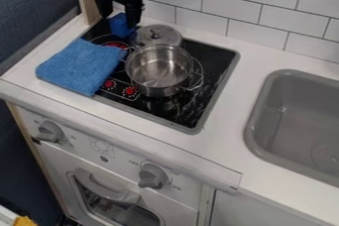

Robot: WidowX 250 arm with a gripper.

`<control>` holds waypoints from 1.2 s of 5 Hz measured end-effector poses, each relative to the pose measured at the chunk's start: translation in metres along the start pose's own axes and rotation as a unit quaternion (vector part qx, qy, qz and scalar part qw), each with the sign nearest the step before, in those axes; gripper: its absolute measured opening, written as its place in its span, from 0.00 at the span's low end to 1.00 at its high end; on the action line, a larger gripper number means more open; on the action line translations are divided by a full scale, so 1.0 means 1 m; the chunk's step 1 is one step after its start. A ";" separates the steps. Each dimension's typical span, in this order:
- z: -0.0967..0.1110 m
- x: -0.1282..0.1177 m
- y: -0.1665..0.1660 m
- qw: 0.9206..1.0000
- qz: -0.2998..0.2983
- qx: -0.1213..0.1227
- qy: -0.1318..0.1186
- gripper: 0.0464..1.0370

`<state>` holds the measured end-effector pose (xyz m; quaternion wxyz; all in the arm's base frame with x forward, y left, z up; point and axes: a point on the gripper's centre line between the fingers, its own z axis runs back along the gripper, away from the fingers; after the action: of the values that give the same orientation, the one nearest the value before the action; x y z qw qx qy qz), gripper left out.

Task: Put the blue object inside the silver pot on the stove

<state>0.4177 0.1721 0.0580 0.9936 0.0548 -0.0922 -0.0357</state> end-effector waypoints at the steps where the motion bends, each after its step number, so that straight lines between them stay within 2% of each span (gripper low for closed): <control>1: -0.014 0.008 0.004 0.999 -0.016 -0.027 -0.016 0.96; 2: -0.027 0.008 0.006 0.999 -0.023 -0.025 0.001 0.93; 3: -0.031 0.005 0.007 1.000 -0.019 -0.016 0.004 0.64; 4: -0.031 0.003 0.002 1.000 -0.023 -0.011 -0.005 0.57; 5: -0.025 -0.003 -0.007 1.000 -0.023 -0.015 0.001 0.57; 6: -0.005 -0.010 -0.017 0.999 0.002 0.005 0.047 0.57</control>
<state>0.4079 0.1569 0.0491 0.9966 0.0615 -0.0452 -0.0305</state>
